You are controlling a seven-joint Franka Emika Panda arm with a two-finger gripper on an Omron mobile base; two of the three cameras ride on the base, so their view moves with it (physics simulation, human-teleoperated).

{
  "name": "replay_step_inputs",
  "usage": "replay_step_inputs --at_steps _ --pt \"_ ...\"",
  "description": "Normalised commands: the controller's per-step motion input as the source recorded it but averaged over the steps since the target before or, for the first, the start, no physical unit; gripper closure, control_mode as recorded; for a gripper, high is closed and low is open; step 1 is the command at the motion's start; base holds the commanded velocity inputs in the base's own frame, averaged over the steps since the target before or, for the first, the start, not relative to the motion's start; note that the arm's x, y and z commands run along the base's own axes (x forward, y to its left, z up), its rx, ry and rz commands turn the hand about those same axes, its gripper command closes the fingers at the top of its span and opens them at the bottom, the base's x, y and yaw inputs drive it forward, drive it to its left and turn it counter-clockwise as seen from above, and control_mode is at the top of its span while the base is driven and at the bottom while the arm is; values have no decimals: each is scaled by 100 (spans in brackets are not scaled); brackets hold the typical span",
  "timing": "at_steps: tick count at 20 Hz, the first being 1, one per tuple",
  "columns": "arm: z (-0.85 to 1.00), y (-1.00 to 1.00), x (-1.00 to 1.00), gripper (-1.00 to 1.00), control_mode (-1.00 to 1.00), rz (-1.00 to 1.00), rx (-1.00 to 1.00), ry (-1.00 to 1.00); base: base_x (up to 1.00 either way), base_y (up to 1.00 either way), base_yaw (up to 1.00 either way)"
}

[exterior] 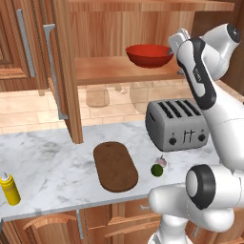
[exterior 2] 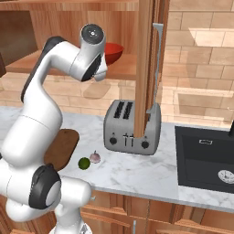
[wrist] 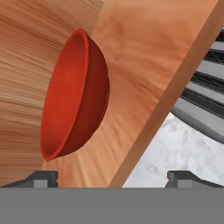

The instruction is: Open the cabinet. Place the bowl and condiment on the counter. Then place the lime and garlic on the cutting board.

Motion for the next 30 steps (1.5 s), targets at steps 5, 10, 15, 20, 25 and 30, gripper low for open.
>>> replay_step_inputs --at_steps 5,10,15,20,25,30 --pt "0 -1 6 -100 -100 0 0 0 0 0 0" --pt "-5 0 11 -100 -100 0 0 0 0 0 0" --pt "-12 0 19 -100 -100 0 0 0 0 0 0" --pt "-9 0 22 -100 -100 0 0 0 0 0 0" --pt "-2 0 21 -100 -100 0 0 0 0 0 0" --pt "0 0 20 -100 -100 0 0 0 0 0 0"
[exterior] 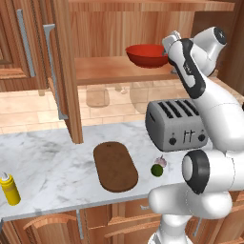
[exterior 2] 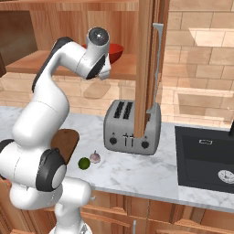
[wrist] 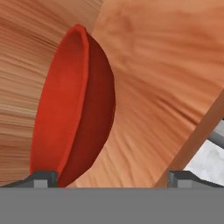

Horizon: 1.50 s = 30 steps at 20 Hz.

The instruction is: Open the cabinet. Place the bowl and condiment on the counter. Then place the lime and garlic on the cutting board.

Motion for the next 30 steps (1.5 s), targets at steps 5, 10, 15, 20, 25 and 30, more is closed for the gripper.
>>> replay_step_inputs --at_steps 5,10,15,20,25,30 --pt "0 0 14 -100 -100 0 0 0 0 0 0" --pt "0 -2 8 -100 -100 0 0 0 0 0 0" --pt "-1 0 12 -100 -100 0 0 0 0 0 0" --pt "-1 0 18 -100 -100 0 0 0 0 0 0" --pt "-4 0 18 -100 -100 0 0 0 0 0 0" --pt "-2 0 17 -100 -100 0 0 0 0 0 0"
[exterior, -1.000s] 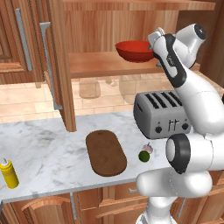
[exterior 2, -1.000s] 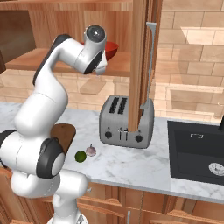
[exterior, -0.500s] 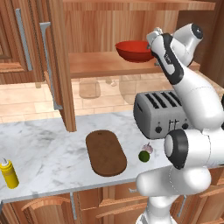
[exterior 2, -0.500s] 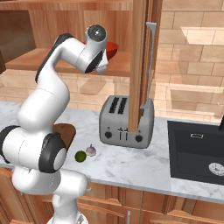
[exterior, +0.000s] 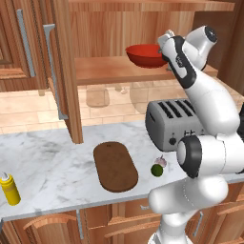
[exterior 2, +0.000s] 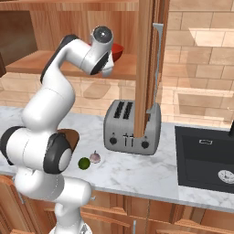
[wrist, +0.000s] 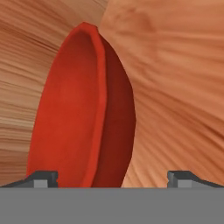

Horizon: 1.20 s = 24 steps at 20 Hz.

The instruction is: Open the cabinet. Place the bowl and condiment on the counter. Then place the lime and garlic on the cutting board.

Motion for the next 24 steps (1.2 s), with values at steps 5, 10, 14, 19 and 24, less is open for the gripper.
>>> replay_step_inputs --at_steps 5,10,14,19,24 --pt "-2 0 12 -100 -100 0 0 0 0 0 0" --pt "-3 0 11 -100 -100 0 0 0 0 0 0" --pt "-11 0 13 -100 -100 0 0 0 0 0 0" --pt "-20 0 30 -100 -100 0 0 0 0 0 0" --pt "-31 0 49 -100 -100 2 0 0 0 0 0"
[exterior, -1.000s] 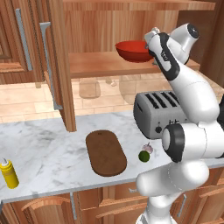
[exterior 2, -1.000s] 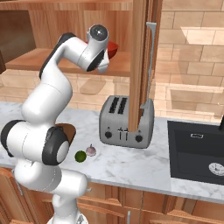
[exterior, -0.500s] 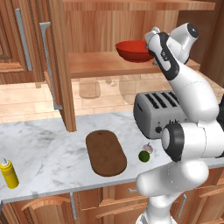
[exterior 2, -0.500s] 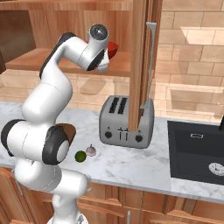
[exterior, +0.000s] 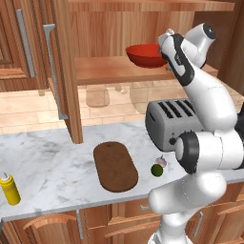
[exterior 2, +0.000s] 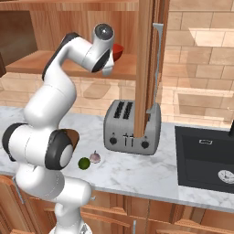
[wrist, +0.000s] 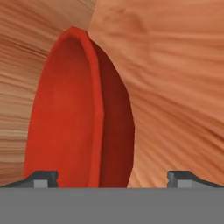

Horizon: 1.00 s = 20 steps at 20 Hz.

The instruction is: Open the cabinet. Place the bowl and condiment on the counter. Then place the lime and garlic on the cutting board.

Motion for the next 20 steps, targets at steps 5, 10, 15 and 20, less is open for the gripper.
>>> replay_step_inputs --at_steps 5,10,15,20 --pt "-42 0 63 -100 -100 4 0 0 0 0 0" --pt "-46 0 73 -100 -100 5 0 0 0 0 0" --pt "-54 0 80 -100 -100 7 0 0 0 0 0" --pt "-58 14 84 -100 -100 6 -2 0 0 0 0"
